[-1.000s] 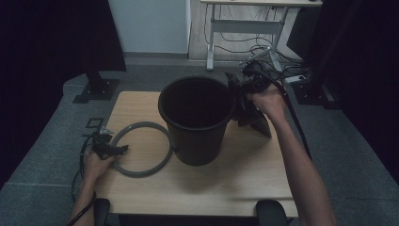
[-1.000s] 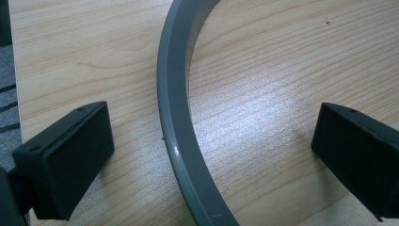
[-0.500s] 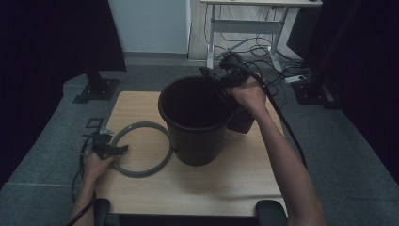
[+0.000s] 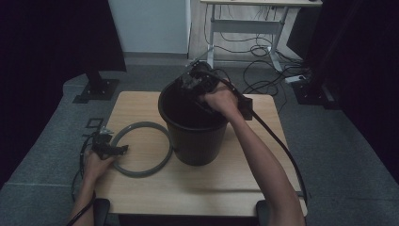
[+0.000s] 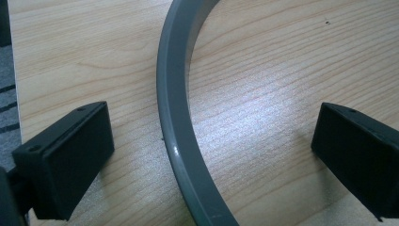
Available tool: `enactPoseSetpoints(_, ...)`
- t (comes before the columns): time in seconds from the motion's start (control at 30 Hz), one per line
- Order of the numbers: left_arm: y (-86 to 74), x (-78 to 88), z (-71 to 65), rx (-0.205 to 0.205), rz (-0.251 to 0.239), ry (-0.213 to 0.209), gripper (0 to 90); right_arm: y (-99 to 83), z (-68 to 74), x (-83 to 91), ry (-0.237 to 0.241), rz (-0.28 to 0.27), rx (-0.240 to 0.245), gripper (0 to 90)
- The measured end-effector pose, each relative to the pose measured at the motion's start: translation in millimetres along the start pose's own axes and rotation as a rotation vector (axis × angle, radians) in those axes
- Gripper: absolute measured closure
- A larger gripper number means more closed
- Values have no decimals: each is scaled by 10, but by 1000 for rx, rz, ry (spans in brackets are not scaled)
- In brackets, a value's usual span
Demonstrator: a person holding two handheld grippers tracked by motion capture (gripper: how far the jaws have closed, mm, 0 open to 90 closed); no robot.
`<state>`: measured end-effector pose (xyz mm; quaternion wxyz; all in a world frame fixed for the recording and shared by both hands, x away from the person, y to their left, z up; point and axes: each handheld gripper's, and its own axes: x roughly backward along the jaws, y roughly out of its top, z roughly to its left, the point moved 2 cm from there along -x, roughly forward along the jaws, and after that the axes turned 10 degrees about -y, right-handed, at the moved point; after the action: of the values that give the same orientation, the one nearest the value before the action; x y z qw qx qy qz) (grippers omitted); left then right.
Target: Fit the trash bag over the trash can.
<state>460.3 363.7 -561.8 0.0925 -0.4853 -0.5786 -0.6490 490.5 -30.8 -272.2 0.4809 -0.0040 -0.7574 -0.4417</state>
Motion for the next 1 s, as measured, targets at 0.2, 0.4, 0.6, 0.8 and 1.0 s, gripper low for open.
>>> enactPoseSetpoints(0.2,2,-2,0,-2,0,-2,0,10,160,-309,50,47,19,888)
enactPoseSetpoints(0.4,3,-3,2,-5,2,-4,0,-4,268,-570,94,82,23,888)
enactPoseSetpoints(0.6,4,-4,2,-6,2,-5,0,-28,318,-760,74,133,75,565)
enactPoseSetpoints(0.8,6,-5,2,-7,1,-5,0,-22,216,-561,50,87,99,360)
enactPoseSetpoints(1.0,6,-5,2,-7,2,-5,0,-42,-108,-192,-50,38,68,340)
